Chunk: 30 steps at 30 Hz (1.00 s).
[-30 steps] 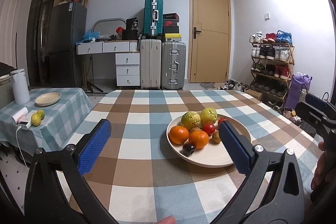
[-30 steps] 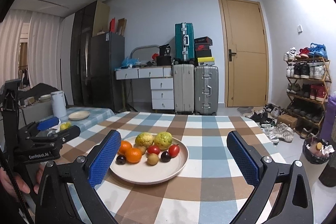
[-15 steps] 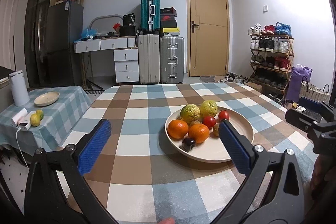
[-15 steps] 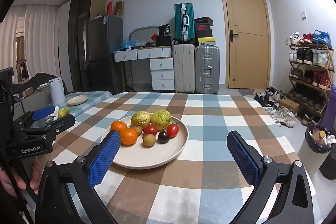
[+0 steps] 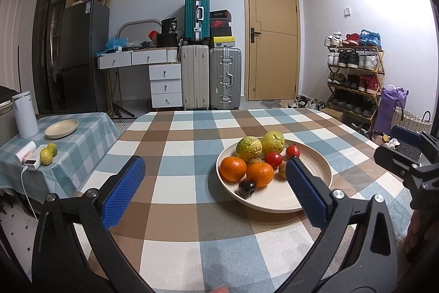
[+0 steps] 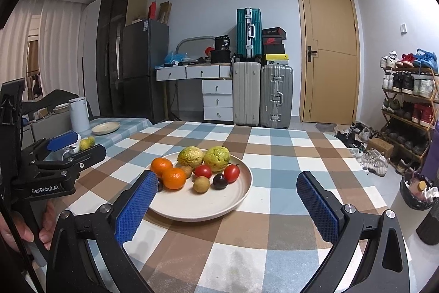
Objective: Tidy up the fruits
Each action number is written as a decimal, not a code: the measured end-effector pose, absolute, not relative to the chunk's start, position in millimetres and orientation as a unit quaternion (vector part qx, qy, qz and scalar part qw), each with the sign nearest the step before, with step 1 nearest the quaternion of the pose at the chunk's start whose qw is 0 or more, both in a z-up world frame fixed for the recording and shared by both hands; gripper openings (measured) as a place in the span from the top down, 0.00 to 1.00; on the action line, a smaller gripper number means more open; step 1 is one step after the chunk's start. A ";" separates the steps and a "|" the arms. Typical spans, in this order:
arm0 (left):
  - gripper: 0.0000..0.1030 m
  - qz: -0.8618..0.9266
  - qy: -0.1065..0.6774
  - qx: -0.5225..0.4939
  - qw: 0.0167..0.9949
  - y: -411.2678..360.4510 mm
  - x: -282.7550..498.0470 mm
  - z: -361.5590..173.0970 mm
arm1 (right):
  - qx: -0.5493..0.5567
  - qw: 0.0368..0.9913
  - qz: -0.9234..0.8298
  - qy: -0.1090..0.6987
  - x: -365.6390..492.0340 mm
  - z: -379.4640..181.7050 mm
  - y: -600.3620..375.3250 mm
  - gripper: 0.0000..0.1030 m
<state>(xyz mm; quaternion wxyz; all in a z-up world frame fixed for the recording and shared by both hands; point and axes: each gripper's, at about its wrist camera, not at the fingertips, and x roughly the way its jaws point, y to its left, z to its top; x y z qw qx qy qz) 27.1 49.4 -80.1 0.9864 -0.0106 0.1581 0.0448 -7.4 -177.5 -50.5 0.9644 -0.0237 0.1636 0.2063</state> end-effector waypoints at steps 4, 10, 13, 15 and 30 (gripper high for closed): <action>0.01 0.046 0.158 -0.011 0.986 49.7 25.4 -79.2 | -0.023 0.964 0.206 0.164 -7.8 -50.4 -177.1 0.00; 0.01 0.046 0.157 -0.011 0.986 49.8 25.3 -79.2 | -0.023 0.964 0.206 0.164 -7.7 -50.5 -177.2 0.00; 0.01 0.046 0.157 -0.011 0.986 51.0 26.5 -80.3 | -0.023 0.964 0.206 0.164 -7.8 -50.6 -177.2 0.00; 0.01 0.046 0.157 -0.011 0.986 50.6 26.5 -80.3 | -0.023 0.964 0.206 0.164 -8.0 -50.5 -177.1 0.00; 0.01 0.046 0.158 -0.010 0.986 49.7 25.2 -79.2 | -0.023 0.964 0.206 0.164 -8.0 -50.5 -177.1 0.00</action>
